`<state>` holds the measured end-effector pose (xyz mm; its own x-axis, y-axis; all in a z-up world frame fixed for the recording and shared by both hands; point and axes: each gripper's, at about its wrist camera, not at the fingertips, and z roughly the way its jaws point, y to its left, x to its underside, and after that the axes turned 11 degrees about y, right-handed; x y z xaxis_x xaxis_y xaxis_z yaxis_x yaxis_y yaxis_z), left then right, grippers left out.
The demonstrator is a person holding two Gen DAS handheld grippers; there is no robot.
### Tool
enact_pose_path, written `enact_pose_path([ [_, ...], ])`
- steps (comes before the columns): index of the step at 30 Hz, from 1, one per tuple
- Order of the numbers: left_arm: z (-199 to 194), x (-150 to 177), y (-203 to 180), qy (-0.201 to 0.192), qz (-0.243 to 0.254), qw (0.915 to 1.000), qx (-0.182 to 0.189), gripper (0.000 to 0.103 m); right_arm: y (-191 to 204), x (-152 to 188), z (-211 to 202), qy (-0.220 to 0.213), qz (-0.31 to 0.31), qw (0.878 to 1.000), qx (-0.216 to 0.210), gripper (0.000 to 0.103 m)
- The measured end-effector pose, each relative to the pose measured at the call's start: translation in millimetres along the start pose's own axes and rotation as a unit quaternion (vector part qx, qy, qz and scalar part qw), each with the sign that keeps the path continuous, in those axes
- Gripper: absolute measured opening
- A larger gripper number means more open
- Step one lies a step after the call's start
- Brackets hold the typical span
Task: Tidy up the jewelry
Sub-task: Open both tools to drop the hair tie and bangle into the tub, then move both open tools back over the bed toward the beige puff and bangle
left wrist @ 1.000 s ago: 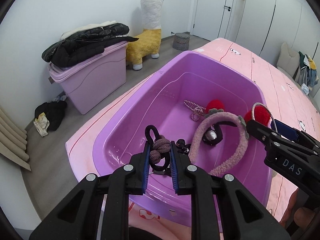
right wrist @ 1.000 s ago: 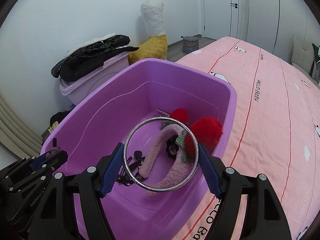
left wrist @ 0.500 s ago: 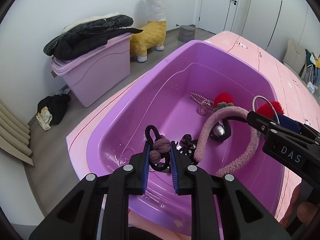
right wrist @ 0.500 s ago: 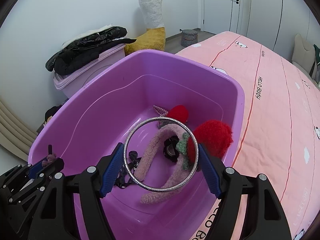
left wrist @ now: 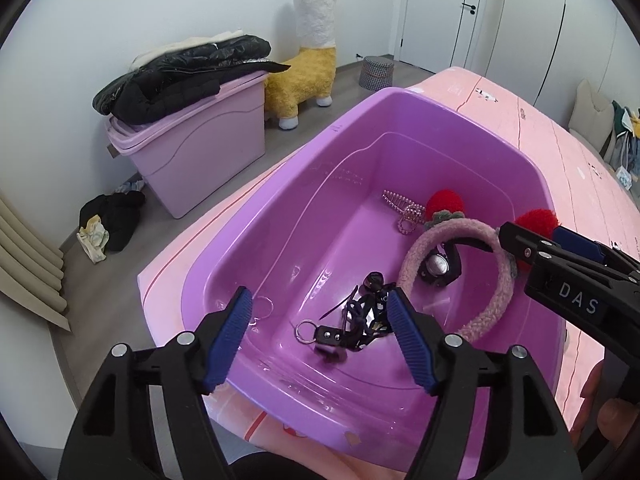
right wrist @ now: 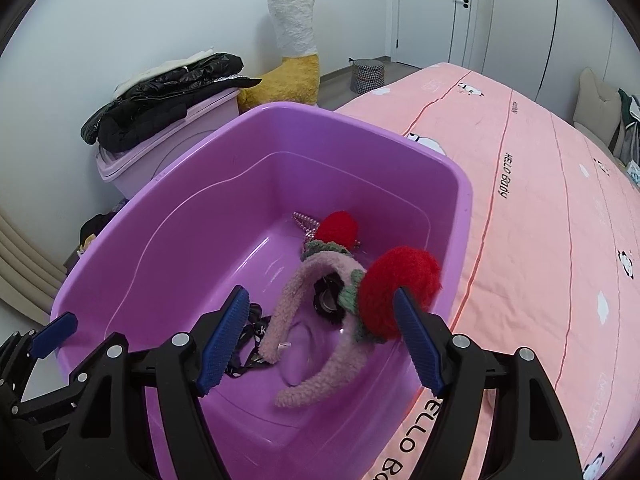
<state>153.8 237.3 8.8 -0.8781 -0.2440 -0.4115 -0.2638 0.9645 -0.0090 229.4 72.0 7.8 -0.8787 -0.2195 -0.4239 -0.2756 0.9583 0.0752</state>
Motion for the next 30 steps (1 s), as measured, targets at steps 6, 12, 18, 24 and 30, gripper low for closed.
enact_pose_path([
  [6, -4, 1, 1, 0.0, -0.007, 1.0, 0.003, 0.072, -5, 3, -5, -0.004, 0.003, 1.0, -0.006, 0.072],
  [12, -7, 4, 0, -0.002, -0.005, 1.0, 0.001, 0.072, -7, 6, -9, -0.004, 0.007, 1.0, -0.011, 0.072],
  [18, -15, 7, 0, -0.008, -0.005, 1.0, 0.001, 0.072, -9, 10, -17, -0.011, 0.012, 1.0, -0.019, 0.072],
  [24, -29, 14, 1, -0.019, -0.002, 0.9998, 0.002, 0.072, -13, 22, -35, -0.027, 0.025, 0.999, -0.03, 0.072],
  [30, -41, 25, 1, -0.025, 0.004, 0.9997, 0.004, 0.073, -20, 44, -52, -0.038, 0.041, 0.997, -0.048, 0.072],
])
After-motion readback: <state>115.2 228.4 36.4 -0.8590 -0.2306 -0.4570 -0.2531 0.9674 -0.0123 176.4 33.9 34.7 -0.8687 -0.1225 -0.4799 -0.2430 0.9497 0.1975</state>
